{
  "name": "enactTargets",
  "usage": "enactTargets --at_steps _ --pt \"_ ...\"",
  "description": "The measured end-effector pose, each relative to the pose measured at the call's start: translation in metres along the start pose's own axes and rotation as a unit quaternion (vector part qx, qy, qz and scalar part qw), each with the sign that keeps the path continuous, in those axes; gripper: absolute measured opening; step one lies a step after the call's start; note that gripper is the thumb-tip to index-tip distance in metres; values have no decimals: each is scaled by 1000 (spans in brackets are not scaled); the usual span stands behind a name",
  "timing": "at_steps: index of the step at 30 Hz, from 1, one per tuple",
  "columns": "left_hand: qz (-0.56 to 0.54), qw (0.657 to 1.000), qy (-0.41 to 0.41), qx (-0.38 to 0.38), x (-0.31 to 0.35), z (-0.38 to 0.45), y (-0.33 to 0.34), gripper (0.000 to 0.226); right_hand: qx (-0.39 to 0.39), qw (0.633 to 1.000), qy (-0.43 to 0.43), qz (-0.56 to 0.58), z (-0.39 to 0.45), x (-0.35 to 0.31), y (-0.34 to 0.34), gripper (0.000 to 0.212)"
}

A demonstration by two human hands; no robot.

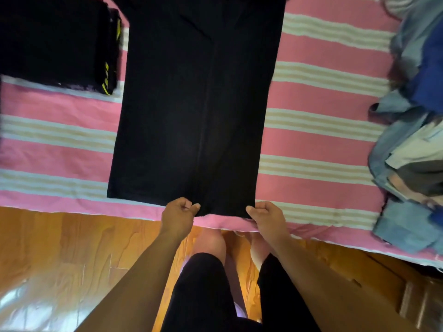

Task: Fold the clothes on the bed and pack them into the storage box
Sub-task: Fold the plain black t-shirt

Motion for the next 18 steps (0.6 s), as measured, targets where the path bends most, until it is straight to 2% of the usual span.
enactTargets --at_steps 4,8,11,13,16,18 --pt "21 1000 11 21 3 4 -3 21 15 1000 -16 -3 5 8 0 5" --pt "153 987 29 48 1 3 -6 25 87 987 17 -134 11 12 6 5" --pt "253 966 19 44 6 2 -4 28 90 971 68 -212 16 -1 15 15" --pt "349 936 18 39 17 2 -5 29 63 942 97 -314 15 -21 15 14" --pt "483 875 -11 -17 43 4 -12 32 -31 864 131 -485 19 -65 3 18" --pt "518 853 -27 -51 66 8 -24 32 -57 831 124 -539 26 -111 -13 15"
Point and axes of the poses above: each hand's wrist, its own z-axis towards the middle knuckle, its own y-axis out of the palm, x = y × z, the point moved 1 cm from there along z, towards the middle knuckle, and after that the axes turned 11 degrees about -x, right-handed, at the moved point
